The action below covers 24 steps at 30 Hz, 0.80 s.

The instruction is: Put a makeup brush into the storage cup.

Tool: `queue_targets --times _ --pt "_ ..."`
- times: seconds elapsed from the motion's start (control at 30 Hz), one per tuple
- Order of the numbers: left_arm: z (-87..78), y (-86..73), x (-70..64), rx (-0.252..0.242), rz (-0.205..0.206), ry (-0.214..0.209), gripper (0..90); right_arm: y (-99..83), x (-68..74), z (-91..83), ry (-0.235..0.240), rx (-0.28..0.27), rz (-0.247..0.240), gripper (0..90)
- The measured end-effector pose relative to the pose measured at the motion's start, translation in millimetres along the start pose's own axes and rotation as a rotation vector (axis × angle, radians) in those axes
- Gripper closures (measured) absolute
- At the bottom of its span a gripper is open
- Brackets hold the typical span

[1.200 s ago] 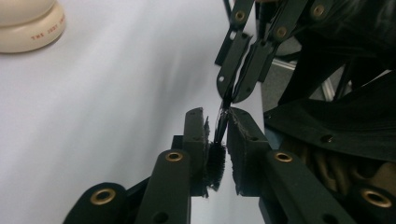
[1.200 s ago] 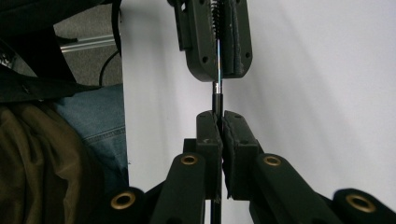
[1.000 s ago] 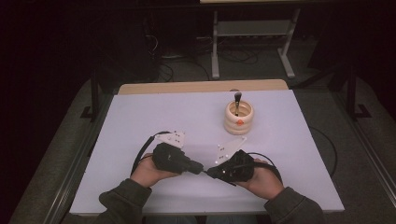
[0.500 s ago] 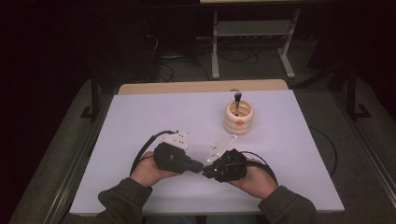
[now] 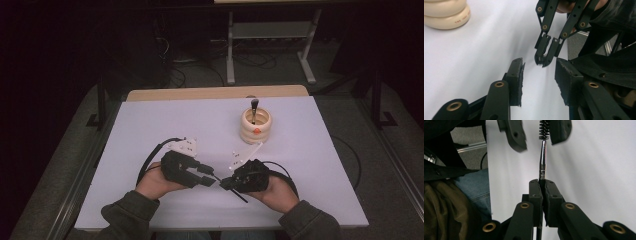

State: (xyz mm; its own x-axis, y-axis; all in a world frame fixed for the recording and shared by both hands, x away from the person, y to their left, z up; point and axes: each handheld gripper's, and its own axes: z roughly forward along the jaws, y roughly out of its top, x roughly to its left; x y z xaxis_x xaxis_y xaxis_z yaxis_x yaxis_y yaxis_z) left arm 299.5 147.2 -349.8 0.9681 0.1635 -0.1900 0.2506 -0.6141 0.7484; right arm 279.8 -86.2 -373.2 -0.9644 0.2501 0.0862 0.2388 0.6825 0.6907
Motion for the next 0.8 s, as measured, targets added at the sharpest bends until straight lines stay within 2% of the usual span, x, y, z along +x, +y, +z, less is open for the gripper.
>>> queue_targets --times 0.13,0.2,0.23,0.27,0.37,0.4,0.63,0.8 --pt "-3.3 -1.5 -0.2 -0.01 -0.009 0.016 52.3 -4.4 -4.1 -5.7 0.0 -0.028 0.04 84.9" --pt "-4.0 -2.6 -0.5 -0.018 -0.022 0.018 51.5 -5.4 -5.3 -9.1 0.005 -0.049 0.083 84.9" --pt "-4.3 -3.2 0.6 -0.015 -0.015 0.021 50.9 -6.2 -7.2 -10.7 -0.006 -0.059 0.084 84.9" --pt "-3.6 -4.0 0.1 -0.019 -0.028 0.023 50.5 -6.7 -8.9 -12.4 -0.011 -0.07 0.087 84.8" --pt "-2.1 -5.1 1.7 -0.021 -0.022 0.025 49.7 -5.9 -11.6 -18.2 -0.007 -0.122 0.132 84.9" --pt "-0.4 -5.1 0.9 -0.026 -0.033 0.026 49.7 -4.7 -12.7 -19.6 -0.008 -0.139 0.144 84.9" --pt "7.6 -2.7 -0.9 -0.025 -0.024 0.024 50.8 11.1 -12.1 -28.9 -0.046 -0.239 0.134 84.9" --pt "12.8 -1.0 -2.0 -0.04 -0.016 0.017 53.1 19.9 -9.6 -30.8 -0.046 -0.304 0.135 84.9"
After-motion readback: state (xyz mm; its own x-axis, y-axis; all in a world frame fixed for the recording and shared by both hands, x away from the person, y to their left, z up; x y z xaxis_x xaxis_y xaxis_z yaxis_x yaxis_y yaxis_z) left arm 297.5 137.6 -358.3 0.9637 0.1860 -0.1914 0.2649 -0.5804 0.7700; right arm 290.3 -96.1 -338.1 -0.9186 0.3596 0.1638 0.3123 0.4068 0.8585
